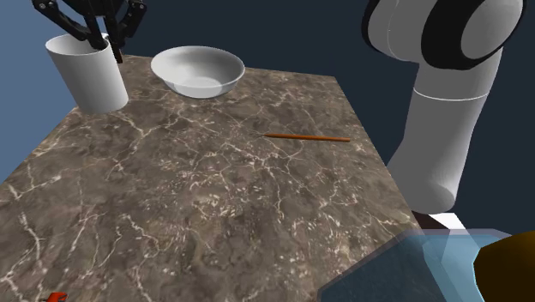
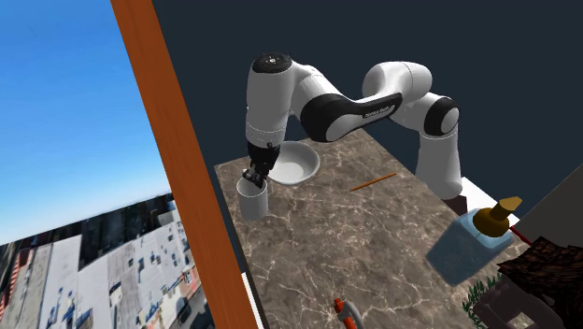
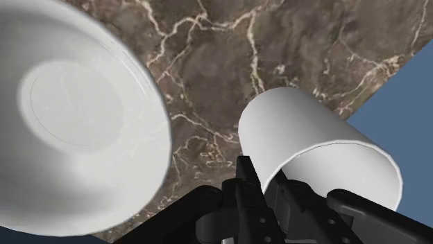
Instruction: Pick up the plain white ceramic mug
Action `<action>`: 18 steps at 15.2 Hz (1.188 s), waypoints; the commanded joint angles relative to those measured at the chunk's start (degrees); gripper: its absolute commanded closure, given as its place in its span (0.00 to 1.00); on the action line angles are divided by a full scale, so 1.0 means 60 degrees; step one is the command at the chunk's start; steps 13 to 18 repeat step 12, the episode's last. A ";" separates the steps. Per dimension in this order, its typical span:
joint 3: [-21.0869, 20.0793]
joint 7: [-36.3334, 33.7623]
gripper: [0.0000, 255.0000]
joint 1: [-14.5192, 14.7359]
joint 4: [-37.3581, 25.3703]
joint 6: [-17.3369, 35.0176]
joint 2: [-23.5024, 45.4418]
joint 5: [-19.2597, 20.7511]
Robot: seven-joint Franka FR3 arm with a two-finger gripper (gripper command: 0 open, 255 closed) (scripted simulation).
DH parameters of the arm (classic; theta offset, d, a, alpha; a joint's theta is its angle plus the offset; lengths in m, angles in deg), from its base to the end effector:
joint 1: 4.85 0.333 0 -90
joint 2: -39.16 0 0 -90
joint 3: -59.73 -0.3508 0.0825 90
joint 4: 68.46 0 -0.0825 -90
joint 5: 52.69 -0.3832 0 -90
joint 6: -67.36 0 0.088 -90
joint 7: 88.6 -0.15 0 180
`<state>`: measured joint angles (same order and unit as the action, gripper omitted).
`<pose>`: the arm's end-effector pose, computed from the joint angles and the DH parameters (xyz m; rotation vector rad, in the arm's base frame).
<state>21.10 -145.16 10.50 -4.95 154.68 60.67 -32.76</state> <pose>0.4993 0.4348 0.6376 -3.1033 0.2012 -0.2463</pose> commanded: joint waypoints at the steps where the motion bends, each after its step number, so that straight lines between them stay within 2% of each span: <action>1: 0.0012 0.0027 1.00 0.0167 -0.0523 -0.0387 0.0144 0.0103; 7: 0.0168 0.0160 1.00 0.1092 -0.2797 -0.1781 0.1026 0.0722; 9: 0.0318 0.0292 1.00 0.1677 -0.4063 -0.2458 0.1561 0.1085; 10: 0.0494 0.0445 1.00 0.2211 -0.5163 -0.2990 0.2047 0.1391; 11: 0.0581 0.0499 1.00 0.2369 -0.5463 -0.3123 0.2179 0.1450; 18: 0.0587 0.0497 1.00 0.2365 -0.5448 -0.3116 0.2171 0.1440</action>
